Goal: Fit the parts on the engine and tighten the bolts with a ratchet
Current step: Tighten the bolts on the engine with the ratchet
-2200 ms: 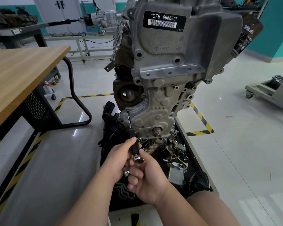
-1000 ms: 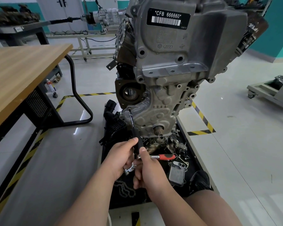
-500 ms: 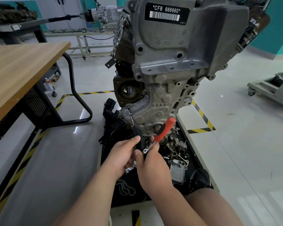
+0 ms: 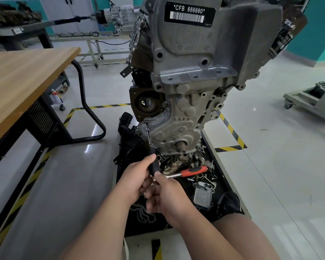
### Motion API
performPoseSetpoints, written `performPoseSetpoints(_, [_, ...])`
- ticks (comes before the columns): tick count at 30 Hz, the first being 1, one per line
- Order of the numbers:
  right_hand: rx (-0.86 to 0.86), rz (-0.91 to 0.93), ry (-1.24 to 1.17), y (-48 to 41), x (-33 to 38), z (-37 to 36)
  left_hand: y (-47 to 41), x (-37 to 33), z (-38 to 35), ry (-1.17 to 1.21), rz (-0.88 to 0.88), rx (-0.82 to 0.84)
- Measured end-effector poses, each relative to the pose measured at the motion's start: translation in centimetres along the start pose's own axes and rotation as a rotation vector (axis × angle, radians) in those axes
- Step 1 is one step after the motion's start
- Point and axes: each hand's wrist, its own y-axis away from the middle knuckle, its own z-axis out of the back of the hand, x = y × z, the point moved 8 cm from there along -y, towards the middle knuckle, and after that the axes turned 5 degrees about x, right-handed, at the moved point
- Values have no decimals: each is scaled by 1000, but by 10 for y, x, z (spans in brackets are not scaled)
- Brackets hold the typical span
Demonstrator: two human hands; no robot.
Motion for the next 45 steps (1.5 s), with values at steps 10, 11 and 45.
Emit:
performPoseSetpoints(10, [163,-178,-358,1,-8,-12,9,-4,-9,-55,-2,115])
performPoseSetpoints(11, [189,-176,-446,2,-7,-15,9,-5,-9,-61,-5,119])
performPoseSetpoints(45, [-399,245,965,9,37,28,8,-3,-15,-2,56,185])
